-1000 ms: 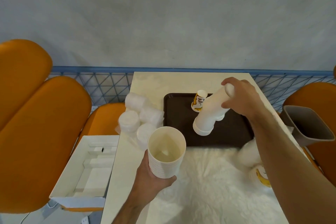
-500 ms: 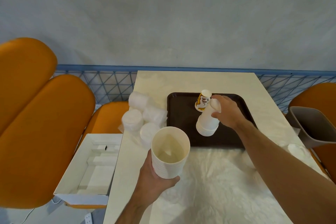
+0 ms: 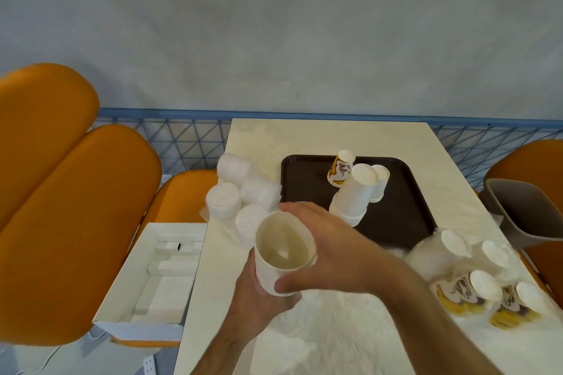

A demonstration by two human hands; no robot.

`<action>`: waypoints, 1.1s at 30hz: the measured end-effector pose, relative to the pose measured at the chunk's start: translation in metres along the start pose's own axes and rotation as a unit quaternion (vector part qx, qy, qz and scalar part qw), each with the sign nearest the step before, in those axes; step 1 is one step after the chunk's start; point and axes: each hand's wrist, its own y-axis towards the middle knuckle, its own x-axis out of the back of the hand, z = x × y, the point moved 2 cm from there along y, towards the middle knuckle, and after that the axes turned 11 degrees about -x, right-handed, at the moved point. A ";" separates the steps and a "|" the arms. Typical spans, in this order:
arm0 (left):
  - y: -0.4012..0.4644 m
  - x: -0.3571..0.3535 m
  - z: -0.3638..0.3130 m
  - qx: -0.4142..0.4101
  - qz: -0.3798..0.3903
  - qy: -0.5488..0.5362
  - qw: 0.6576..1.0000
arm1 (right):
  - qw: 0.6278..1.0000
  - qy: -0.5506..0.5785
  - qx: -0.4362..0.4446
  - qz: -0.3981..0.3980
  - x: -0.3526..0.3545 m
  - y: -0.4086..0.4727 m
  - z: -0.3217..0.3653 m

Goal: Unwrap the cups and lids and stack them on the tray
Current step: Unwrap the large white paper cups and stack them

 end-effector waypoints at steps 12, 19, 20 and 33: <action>0.002 0.000 -0.009 -0.012 0.019 0.013 1.000 | 0.993 -0.045 0.005 -0.110 -0.008 0.005 0.002; 0.001 0.000 -0.001 -0.002 0.018 -0.021 1.000 | 0.986 0.102 0.015 -0.134 0.009 -0.012 0.014; 0.000 0.000 0.002 -0.001 0.016 -0.025 1.000 | 0.980 0.133 0.019 -0.148 0.017 -0.018 0.017; 0.000 -0.001 0.008 -0.008 0.008 -0.037 0.999 | 0.902 0.328 0.117 -0.256 0.019 -0.034 -0.004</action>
